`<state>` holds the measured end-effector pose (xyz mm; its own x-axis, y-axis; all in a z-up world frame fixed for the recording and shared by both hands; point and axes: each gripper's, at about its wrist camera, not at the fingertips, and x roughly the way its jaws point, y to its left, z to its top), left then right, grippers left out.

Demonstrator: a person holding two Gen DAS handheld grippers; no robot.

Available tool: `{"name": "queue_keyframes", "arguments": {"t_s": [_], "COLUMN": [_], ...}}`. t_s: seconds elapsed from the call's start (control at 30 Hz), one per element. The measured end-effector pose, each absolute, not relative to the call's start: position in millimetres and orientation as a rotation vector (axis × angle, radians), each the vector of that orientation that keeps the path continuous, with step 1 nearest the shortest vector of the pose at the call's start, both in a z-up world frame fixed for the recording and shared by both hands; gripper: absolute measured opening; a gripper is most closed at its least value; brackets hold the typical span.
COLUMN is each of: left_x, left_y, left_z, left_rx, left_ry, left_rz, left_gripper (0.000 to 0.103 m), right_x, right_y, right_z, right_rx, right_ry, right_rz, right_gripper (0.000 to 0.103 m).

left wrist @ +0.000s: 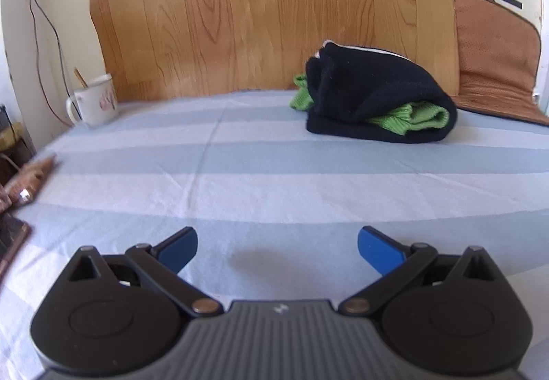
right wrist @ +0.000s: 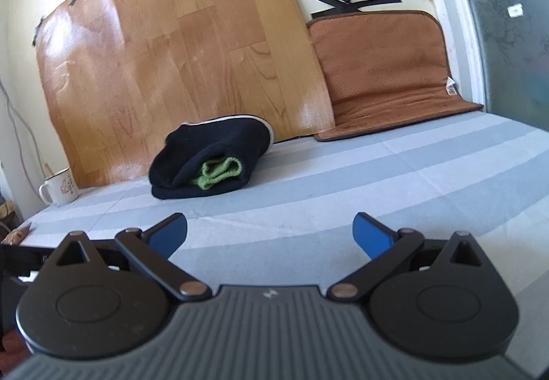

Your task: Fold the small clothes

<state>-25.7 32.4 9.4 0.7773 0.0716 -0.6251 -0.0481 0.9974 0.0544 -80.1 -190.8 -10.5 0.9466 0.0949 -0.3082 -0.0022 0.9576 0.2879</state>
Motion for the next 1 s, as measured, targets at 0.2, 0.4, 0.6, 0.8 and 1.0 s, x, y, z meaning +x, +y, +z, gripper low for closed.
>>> {"name": "queue_keyframes", "arguments": {"t_s": [0.2, 0.4, 0.6, 0.8, 1.0], "left_x": [-32.5, -51.4, -61.4, -64.7, -67.0], "left_y": [21.8, 12.3, 7.9, 7.8, 6.4], "left_z": [26.9, 53.6, 71.1, 73.3, 74.0], "left_rx": [0.047, 0.065, 0.085, 0.091, 0.111], "left_ry": [0.7, 0.62, 0.594, 0.61, 0.612], "left_rz": [0.034, 0.031, 0.046, 0.05, 0.064], "left_gripper": [0.103, 0.103, 0.103, 0.103, 0.103], "right_x": [-85.1, -93.6, -101.8, -104.6, -106.2], "right_y": [-187.5, -183.3, -176.3, -174.7, -172.5], "right_z": [9.3, 23.3, 31.8, 33.9, 33.9], "right_rx": [0.279, 0.297, 0.293, 0.303, 0.301], "right_ry": [0.292, 0.263, 0.227, 0.221, 0.218], "right_rz": [0.097, 0.136, 0.153, 0.154, 0.154], "right_gripper": [0.103, 0.103, 0.103, 0.103, 0.103]}}
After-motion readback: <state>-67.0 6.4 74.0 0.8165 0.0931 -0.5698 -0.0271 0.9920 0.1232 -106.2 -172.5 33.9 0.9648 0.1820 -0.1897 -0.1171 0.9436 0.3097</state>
